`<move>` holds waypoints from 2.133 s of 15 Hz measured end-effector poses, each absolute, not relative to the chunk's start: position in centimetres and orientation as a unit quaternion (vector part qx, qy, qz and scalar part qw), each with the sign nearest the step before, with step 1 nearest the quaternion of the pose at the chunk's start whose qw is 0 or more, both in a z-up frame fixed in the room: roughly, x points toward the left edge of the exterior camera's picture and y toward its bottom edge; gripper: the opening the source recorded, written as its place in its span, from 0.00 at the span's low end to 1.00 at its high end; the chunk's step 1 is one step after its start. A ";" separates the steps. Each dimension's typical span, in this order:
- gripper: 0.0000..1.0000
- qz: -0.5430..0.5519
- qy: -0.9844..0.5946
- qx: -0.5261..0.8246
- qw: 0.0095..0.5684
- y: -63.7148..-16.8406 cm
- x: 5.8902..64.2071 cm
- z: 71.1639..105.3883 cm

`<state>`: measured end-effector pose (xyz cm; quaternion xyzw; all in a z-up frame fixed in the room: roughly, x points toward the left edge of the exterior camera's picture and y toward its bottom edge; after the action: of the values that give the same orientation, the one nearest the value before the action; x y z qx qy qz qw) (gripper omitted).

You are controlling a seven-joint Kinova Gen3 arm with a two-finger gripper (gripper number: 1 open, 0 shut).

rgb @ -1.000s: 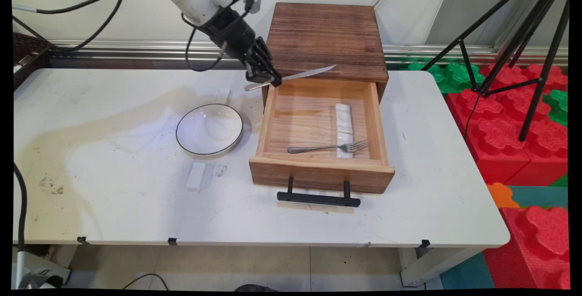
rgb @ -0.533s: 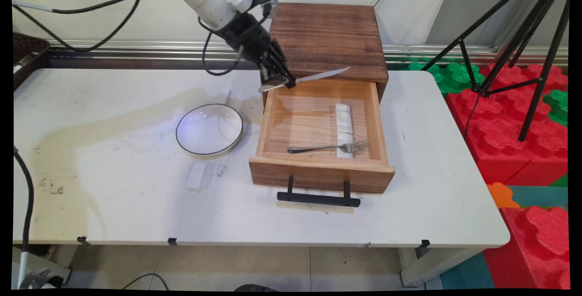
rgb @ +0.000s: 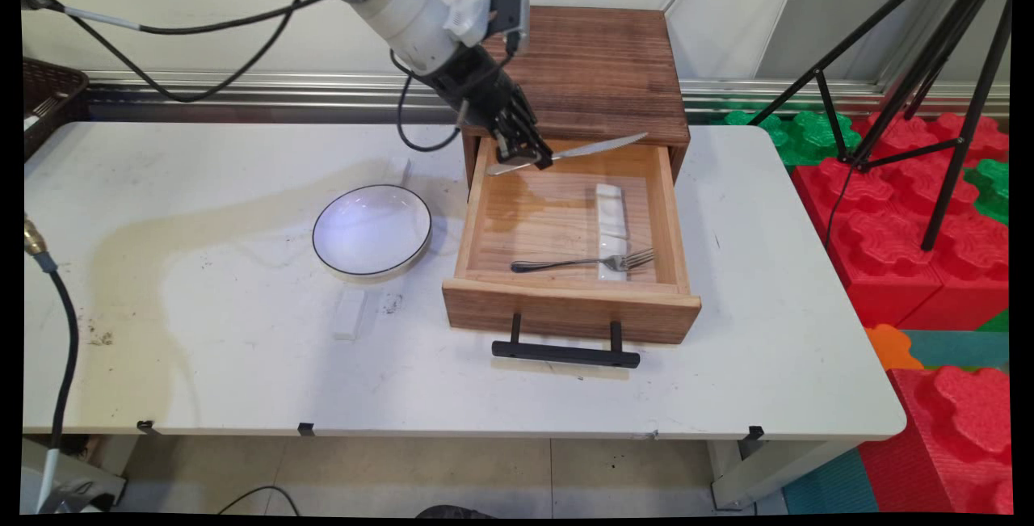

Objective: Place the picked object into the drawer

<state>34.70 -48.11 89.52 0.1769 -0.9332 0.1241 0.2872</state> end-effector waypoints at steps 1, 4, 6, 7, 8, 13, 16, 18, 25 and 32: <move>0.00 0.125 -0.933 0.178 0.287 -48.3 34.5 89.2; 0.00 0.125 -0.933 0.180 0.286 -48.8 33.6 88.2; 0.00 0.126 -0.933 0.181 0.286 -49.1 33.2 87.5; 0.00 0.126 -0.933 0.181 0.286 -49.2 33.0 87.3; 0.00 0.126 -0.933 0.181 0.285 -49.3 32.8 86.9; 0.00 0.121 -0.934 0.187 0.277 -49.4 32.1 84.7; 0.00 0.122 -0.934 0.192 0.274 -49.5 32.0 83.7; 0.00 0.123 -0.934 0.194 0.274 -49.6 31.9 83.1; 0.00 0.124 -0.932 0.197 0.277 -49.8 31.3 81.7; 0.00 0.123 -0.930 0.198 0.283 -50.2 30.7 80.7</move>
<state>30.72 -50.15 80.75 0.1983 -0.9303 0.1232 0.2831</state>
